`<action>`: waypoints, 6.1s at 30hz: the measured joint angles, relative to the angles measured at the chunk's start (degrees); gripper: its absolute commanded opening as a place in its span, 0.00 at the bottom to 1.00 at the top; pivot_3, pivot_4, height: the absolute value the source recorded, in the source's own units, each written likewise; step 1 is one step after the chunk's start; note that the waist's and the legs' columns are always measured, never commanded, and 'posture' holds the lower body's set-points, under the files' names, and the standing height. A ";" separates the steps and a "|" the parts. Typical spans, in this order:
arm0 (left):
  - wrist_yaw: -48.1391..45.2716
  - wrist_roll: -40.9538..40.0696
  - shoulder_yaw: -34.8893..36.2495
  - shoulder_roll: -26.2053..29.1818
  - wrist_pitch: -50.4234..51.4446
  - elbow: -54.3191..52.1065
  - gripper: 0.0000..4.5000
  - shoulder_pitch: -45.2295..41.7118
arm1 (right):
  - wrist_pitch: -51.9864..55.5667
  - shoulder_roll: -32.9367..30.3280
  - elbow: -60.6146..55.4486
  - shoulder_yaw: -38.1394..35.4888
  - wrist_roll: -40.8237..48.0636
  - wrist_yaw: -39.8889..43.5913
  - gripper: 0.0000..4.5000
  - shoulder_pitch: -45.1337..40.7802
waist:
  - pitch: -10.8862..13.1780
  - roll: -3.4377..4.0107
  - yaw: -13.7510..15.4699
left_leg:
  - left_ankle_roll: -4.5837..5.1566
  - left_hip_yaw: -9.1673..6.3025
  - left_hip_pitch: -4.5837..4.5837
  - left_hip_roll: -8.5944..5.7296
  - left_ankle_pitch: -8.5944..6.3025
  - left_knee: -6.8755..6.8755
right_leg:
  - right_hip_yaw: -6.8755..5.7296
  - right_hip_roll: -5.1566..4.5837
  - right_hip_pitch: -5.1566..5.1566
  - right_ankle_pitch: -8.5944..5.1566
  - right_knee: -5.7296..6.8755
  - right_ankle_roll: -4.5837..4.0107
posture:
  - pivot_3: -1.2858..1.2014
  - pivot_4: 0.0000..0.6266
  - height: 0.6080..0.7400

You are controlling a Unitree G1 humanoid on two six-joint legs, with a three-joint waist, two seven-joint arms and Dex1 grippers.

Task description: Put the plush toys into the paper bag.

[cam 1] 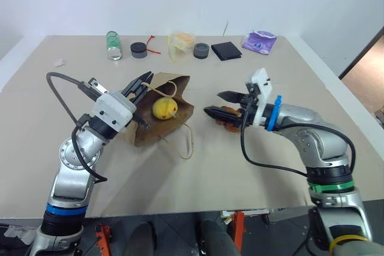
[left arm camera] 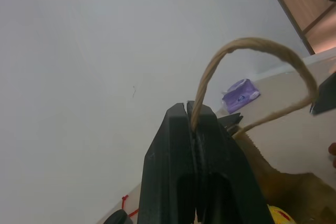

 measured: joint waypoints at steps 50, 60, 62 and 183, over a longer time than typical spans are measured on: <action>1.59 -1.67 1.31 -1.10 0.63 2.55 0.00 -1.38 | -5.46 33.82 21.65 12.13 -12.41 -19.43 0.30 -17.70 | 0.01 0.01 -0.05 | 0.04 0.02 -0.04 0.08 -0.02 -0.03 | 0.19 0.21 -0.07 0.03 0.04 0.02 | 0.52 0.24 1.00; 2.08 -1.55 1.17 -1.46 0.67 2.92 0.00 -1.54 | -5.05 25.69 7.20 10.22 -9.39 -10.93 0.98 -11.41 | 0.01 0.01 -0.01 | 0.04 0.01 -0.10 0.08 -0.02 -0.05 | 0.18 0.21 -0.09 0.00 0.03 0.03 | 0.52 0.24 1.00; 2.09 -1.65 1.27 -1.45 0.68 3.01 0.00 -1.57 | -4.76 23.38 3.71 9.86 -8.28 -8.99 0.98 -9.59 | 0.01 0.01 0.03 | 0.04 -0.01 -0.10 0.09 -0.02 -0.05 | 0.17 0.21 -0.09 -0.01 0.04 0.02 | 0.52 0.24 1.00; -5.70 -29.15 6.29 7.32 39.22 -4.43 1.00 9.90 | -20.95 27.77 7.48 16.80 -11.24 0.25 0.00 -3.79 | 0.00 -0.03 -0.12 | -0.19 -0.01 0.15 0.10 -0.04 -0.21 | 0.15 0.22 -0.16 0.01 0.01 -0.24 | 0.52 0.24 1.00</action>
